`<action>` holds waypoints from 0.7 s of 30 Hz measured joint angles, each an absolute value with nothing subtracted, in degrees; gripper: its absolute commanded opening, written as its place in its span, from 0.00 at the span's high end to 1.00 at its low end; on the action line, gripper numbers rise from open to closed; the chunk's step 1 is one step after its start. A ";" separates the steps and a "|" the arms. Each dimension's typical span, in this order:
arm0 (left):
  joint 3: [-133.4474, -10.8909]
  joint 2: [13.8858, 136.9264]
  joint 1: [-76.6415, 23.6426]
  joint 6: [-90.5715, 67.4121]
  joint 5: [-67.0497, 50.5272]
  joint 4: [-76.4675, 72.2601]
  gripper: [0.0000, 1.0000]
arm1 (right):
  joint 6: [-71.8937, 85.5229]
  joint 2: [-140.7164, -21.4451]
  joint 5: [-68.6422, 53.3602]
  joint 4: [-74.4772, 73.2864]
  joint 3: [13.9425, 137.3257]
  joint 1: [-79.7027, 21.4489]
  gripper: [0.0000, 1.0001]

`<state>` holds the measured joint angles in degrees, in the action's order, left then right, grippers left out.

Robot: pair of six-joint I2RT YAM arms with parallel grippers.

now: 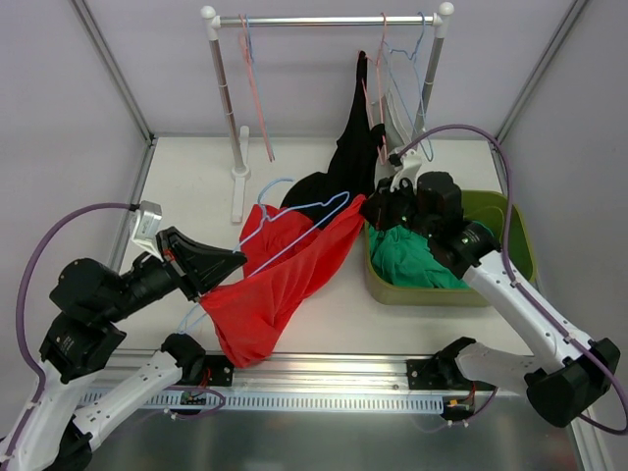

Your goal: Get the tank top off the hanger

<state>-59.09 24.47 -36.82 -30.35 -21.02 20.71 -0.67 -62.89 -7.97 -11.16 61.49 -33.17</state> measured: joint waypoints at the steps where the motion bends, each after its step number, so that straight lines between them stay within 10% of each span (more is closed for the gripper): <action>1: -60.20 25.50 -36.82 -30.28 -21.06 20.86 1.00 | -0.05 -63.05 -9.91 -11.18 61.49 -33.15 1.00; 8: -64.45 32.49 -36.82 -29.41 -22.50 10.74 1.00 | 7.05 -56.51 -22.92 -3.38 50.65 -36.25 1.00; 21: -53.84 62.59 -37.36 -20.49 -28.64 -56.42 1.00 | 15.18 -51.09 -24.25 10.13 37.26 -63.96 1.00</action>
